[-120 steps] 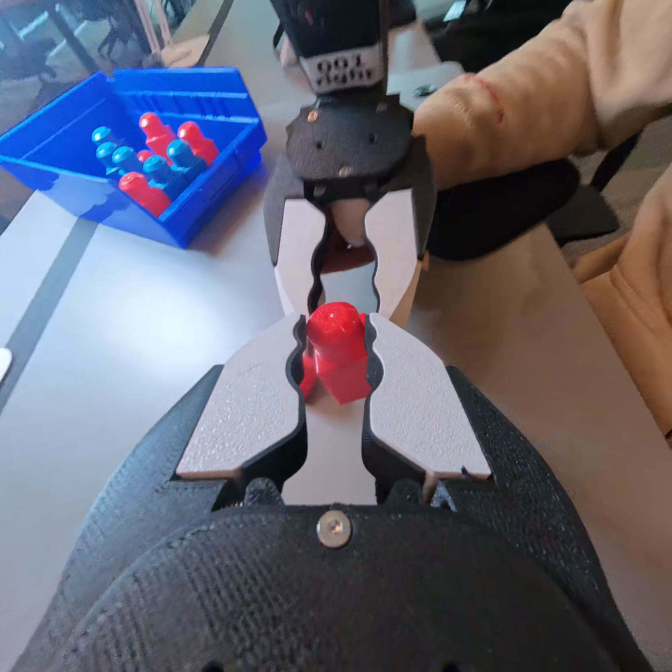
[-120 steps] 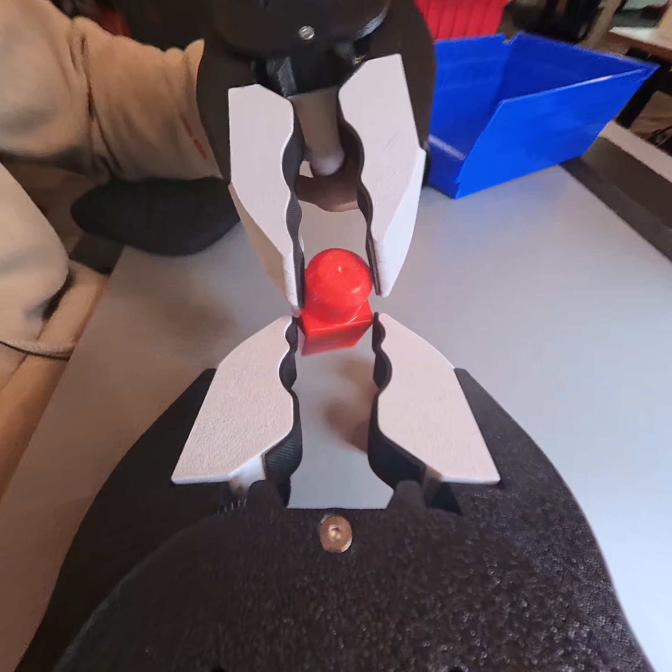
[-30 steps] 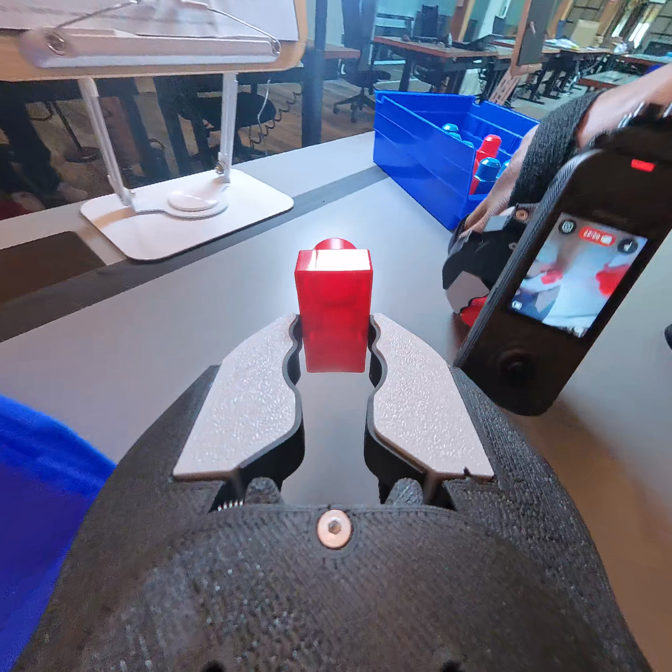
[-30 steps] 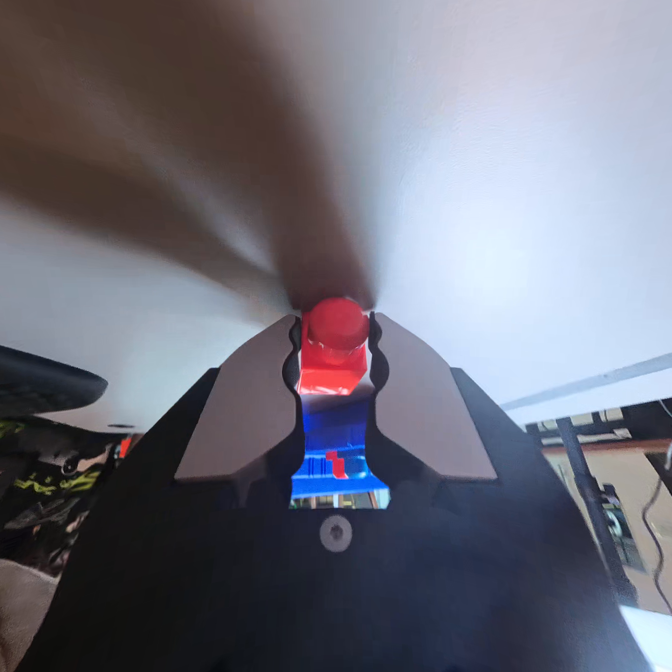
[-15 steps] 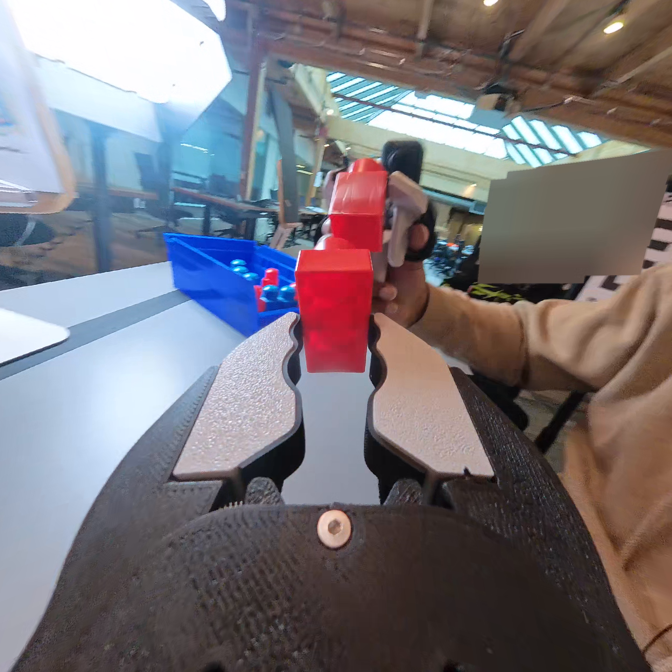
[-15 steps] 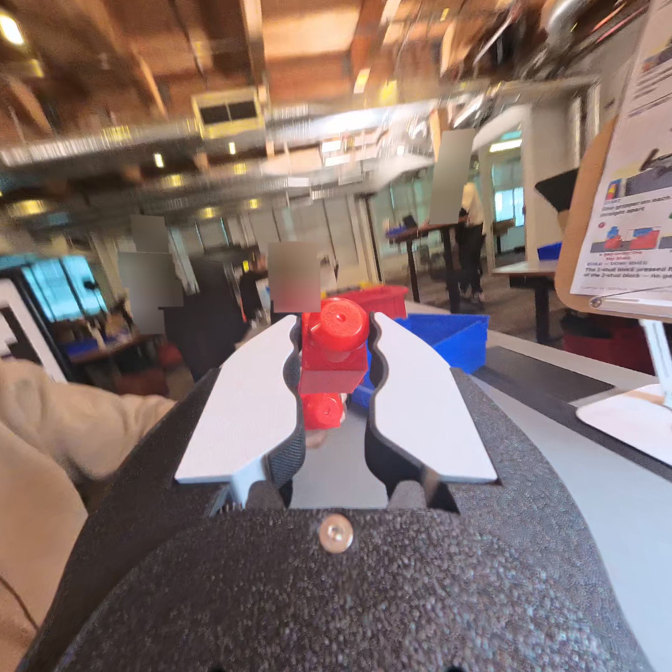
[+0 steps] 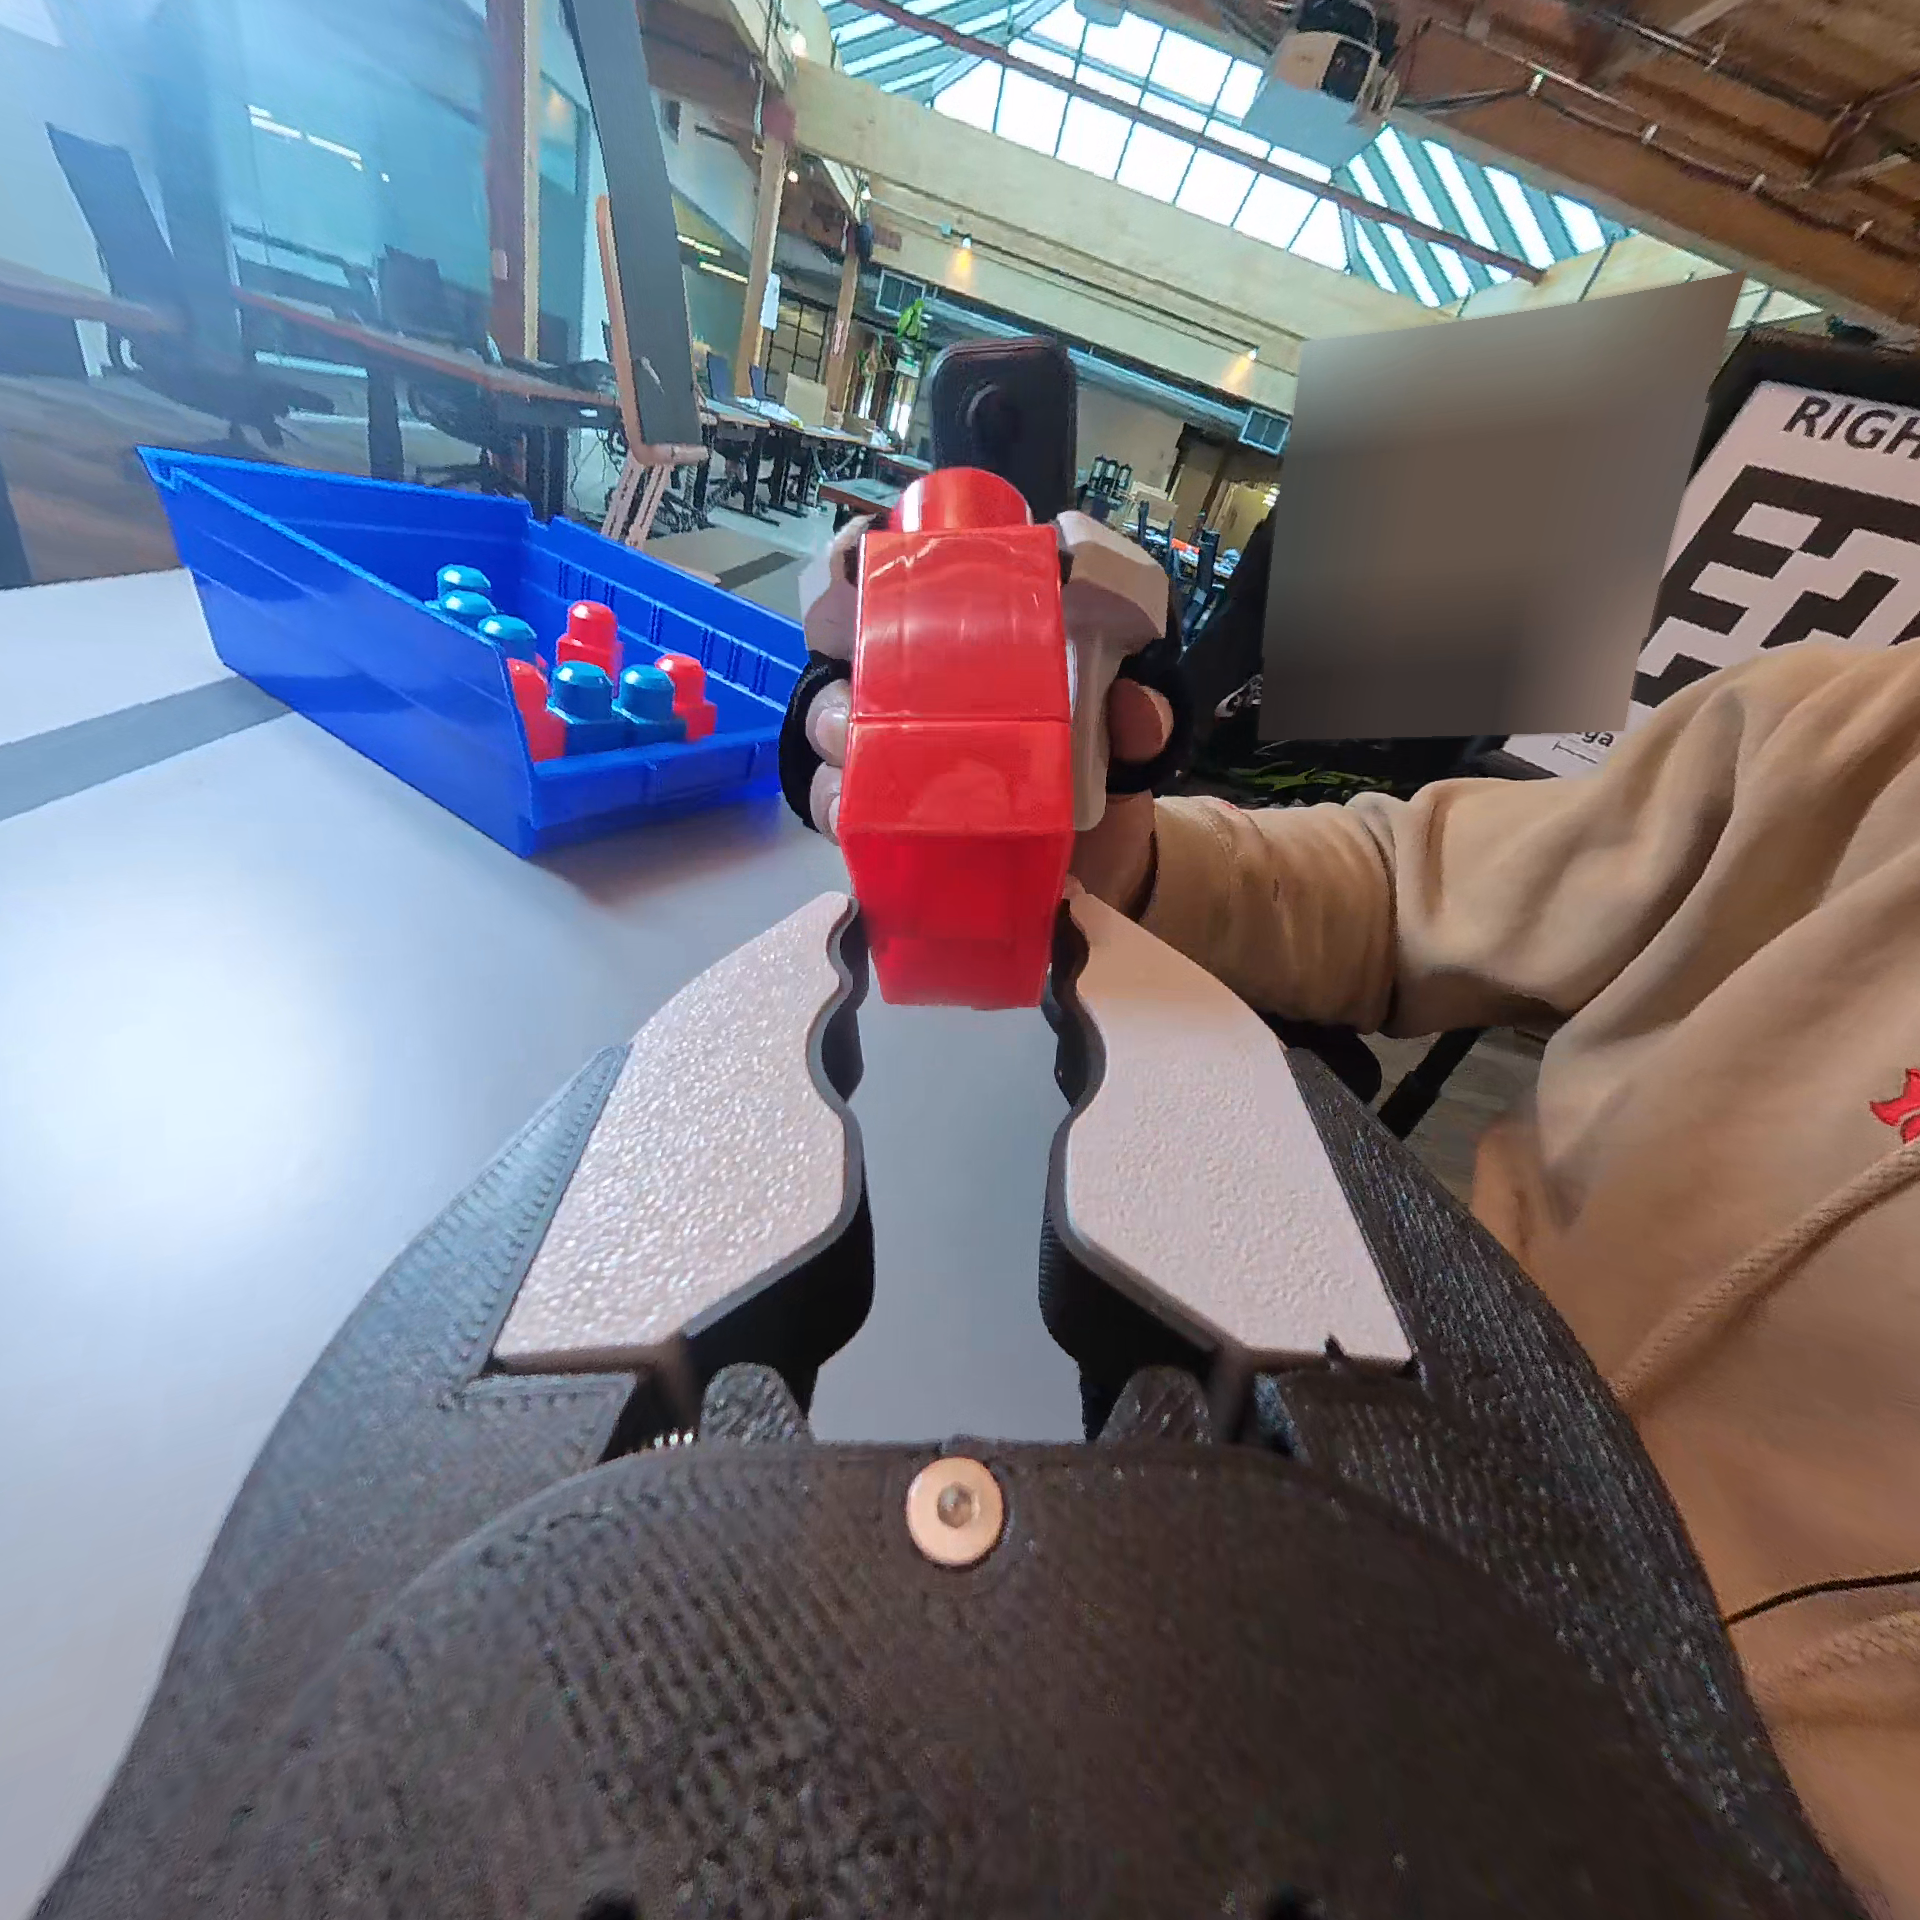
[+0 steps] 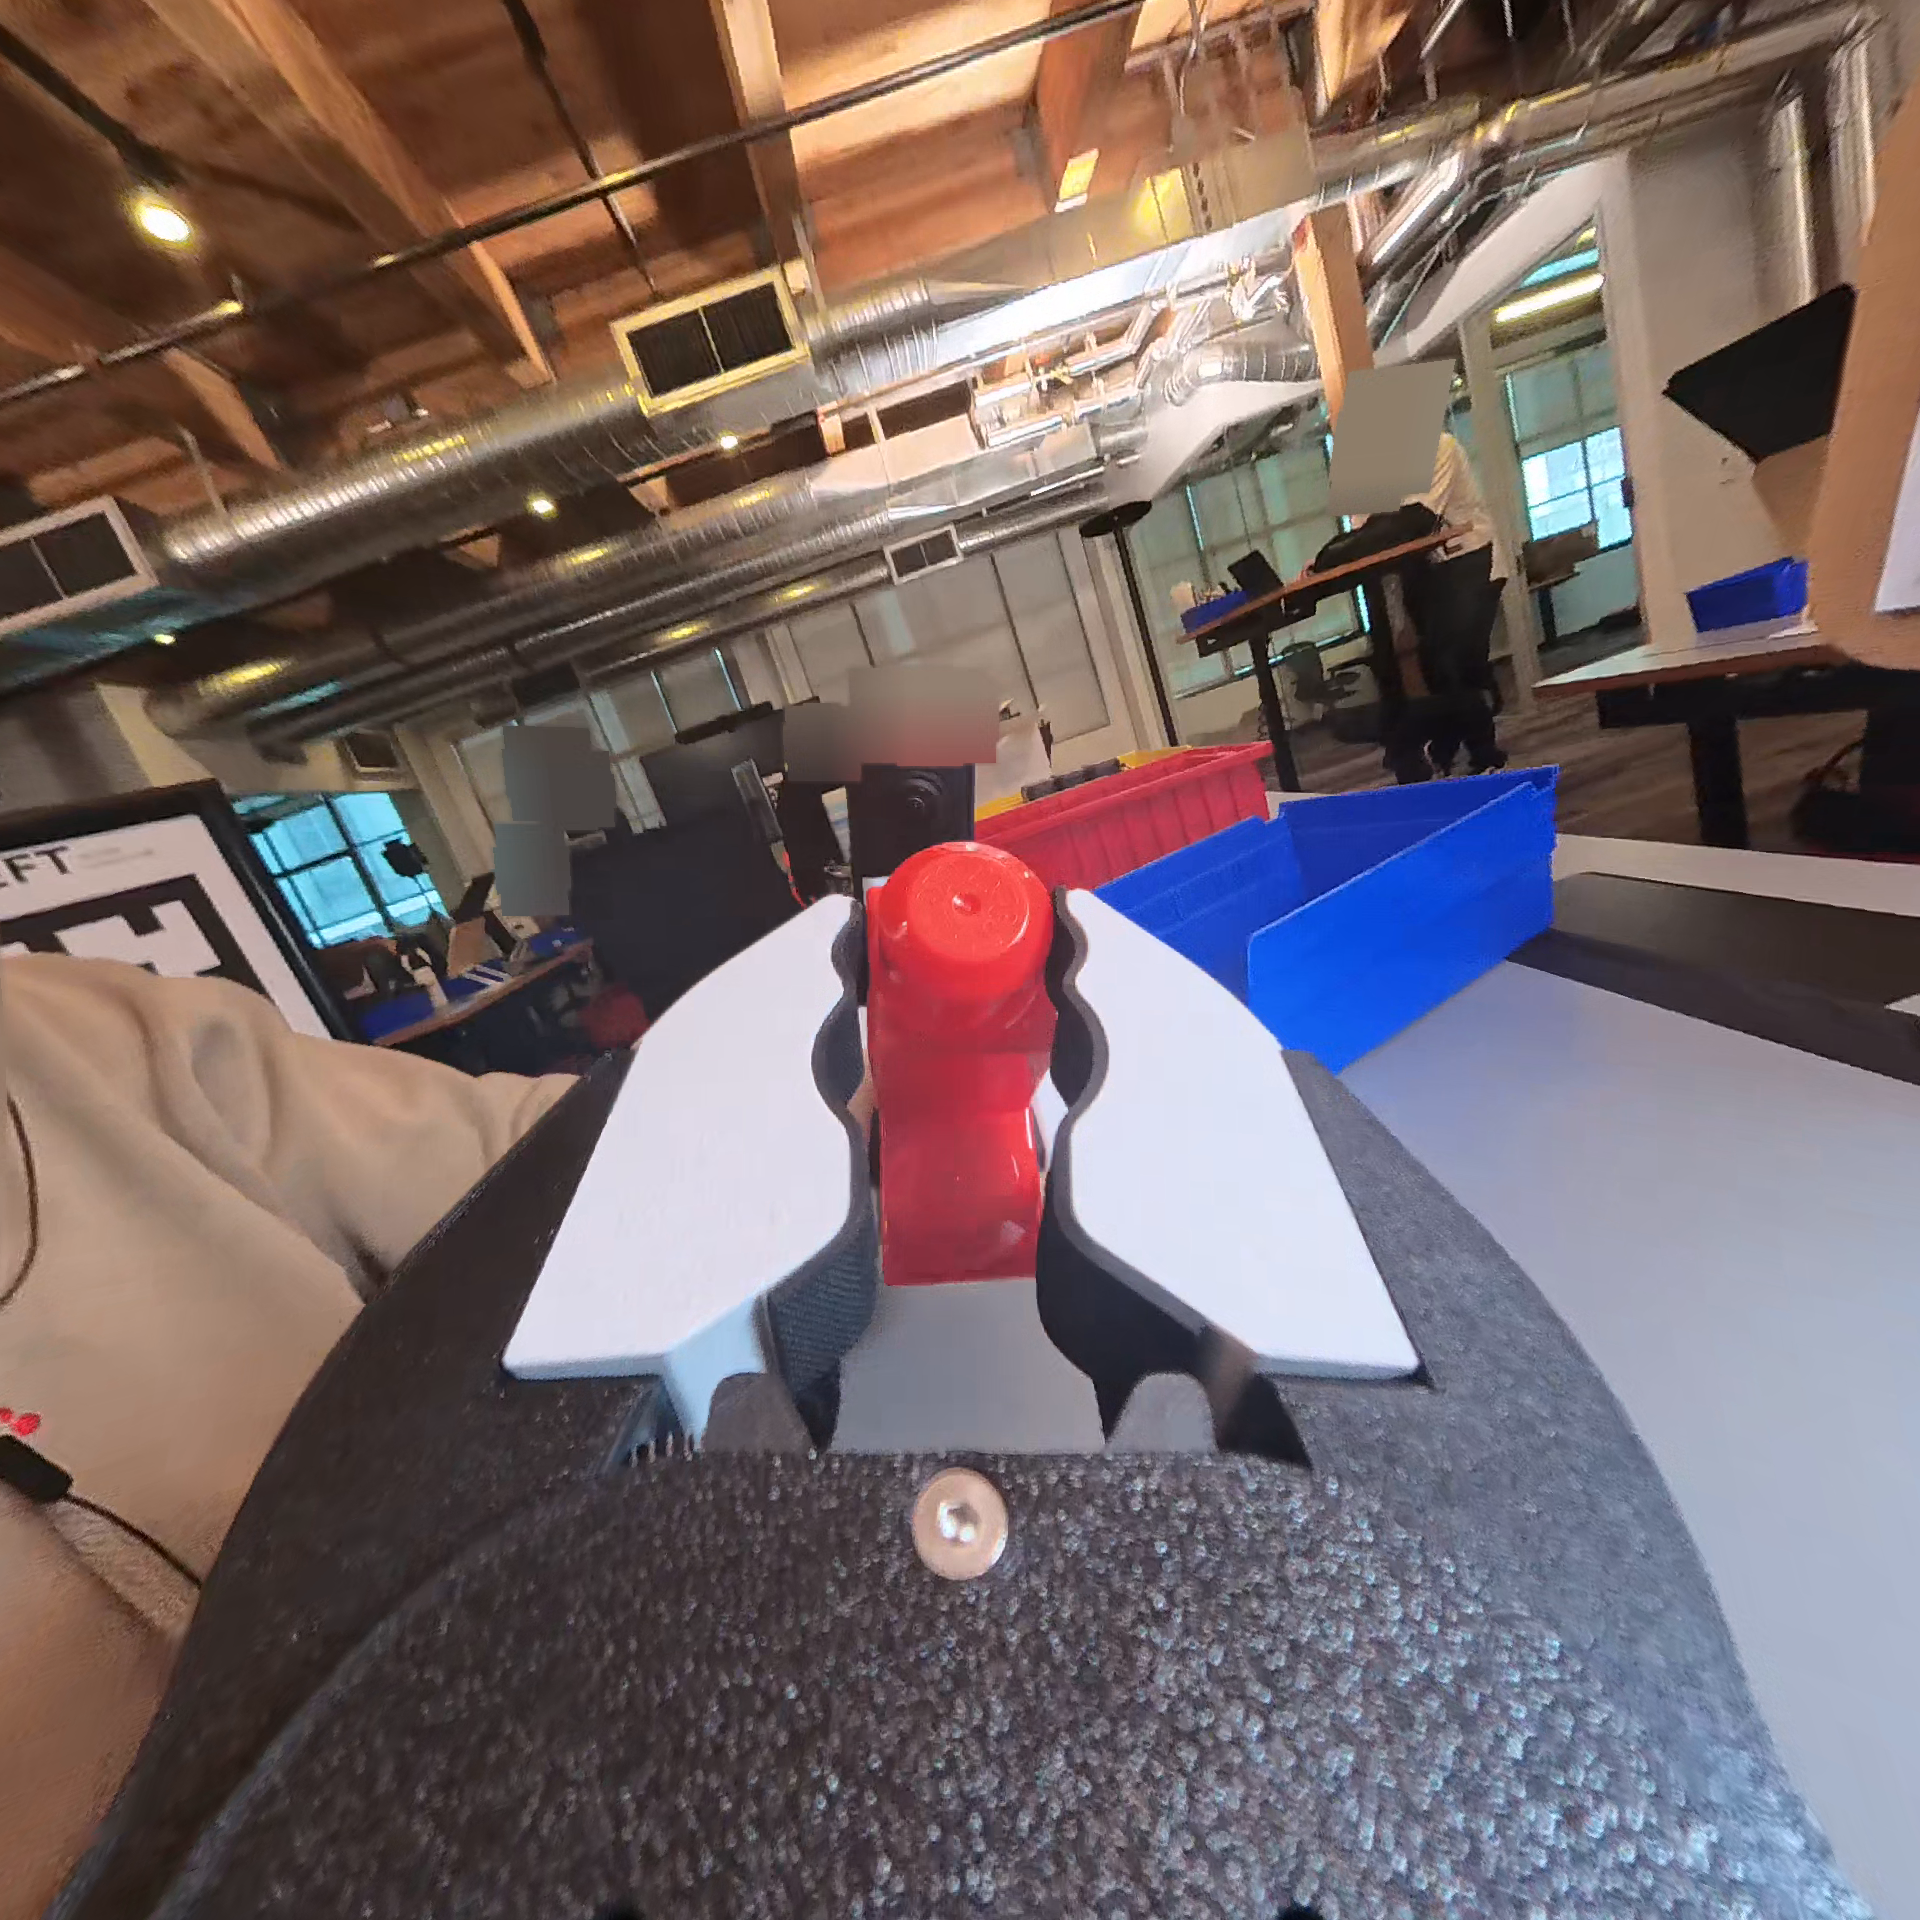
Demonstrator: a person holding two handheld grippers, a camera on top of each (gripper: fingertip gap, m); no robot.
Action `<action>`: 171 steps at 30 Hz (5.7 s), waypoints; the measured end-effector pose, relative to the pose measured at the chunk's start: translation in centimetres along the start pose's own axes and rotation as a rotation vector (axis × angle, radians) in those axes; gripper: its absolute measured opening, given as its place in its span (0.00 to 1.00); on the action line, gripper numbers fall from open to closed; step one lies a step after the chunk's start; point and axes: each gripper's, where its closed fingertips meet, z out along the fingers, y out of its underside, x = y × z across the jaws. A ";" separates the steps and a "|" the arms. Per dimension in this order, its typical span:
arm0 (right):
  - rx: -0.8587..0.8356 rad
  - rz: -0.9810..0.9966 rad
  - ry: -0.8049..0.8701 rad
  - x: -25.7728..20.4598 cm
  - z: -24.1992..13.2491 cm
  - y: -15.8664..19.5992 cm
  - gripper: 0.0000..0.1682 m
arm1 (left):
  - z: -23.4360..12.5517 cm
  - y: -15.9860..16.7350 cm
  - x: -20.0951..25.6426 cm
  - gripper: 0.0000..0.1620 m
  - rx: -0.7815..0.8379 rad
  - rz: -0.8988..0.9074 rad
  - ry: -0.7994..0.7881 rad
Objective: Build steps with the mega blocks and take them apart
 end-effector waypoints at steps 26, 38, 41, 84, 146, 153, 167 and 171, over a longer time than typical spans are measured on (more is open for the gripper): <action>-0.587 -0.268 0.038 0.5 -3.0 3.5 0.17 | -0.2 3.9 -0.8 0.21 -0.194 0.060 -0.001; -0.820 -0.474 1.320 20.8 -23.0 -19.0 0.17 | -1.8 2.0 -4.8 0.18 -0.096 0.089 -0.239; -0.906 -0.297 1.540 26.2 -30.0 -17.8 0.17 | -1.5 2.5 -4.6 0.17 -0.130 0.126 -0.247; -0.527 -0.153 0.442 4.2 -2.3 7.0 0.30 | -30.1 2.5 -30.2 0.33 -0.793 -0.128 -1.195; -0.678 -0.389 0.204 2.3 -6.0 10.3 0.35 | -10.7 1.4 -7.5 0.32 -0.838 0.415 -0.258; -0.651 -0.357 0.186 2.0 -5.7 10.2 0.34 | -31.2 2.0 -14.8 0.35 -1.425 -0.089 -0.680; -0.657 -0.314 0.203 3.0 -6.4 10.6 0.33 | -38.6 7.2 -15.2 0.30 -1.925 -0.437 -0.559; -0.666 -0.319 0.208 3.1 -6.5 10.6 0.33 | -38.3 6.0 -18.5 0.00 -1.814 -0.245 -0.676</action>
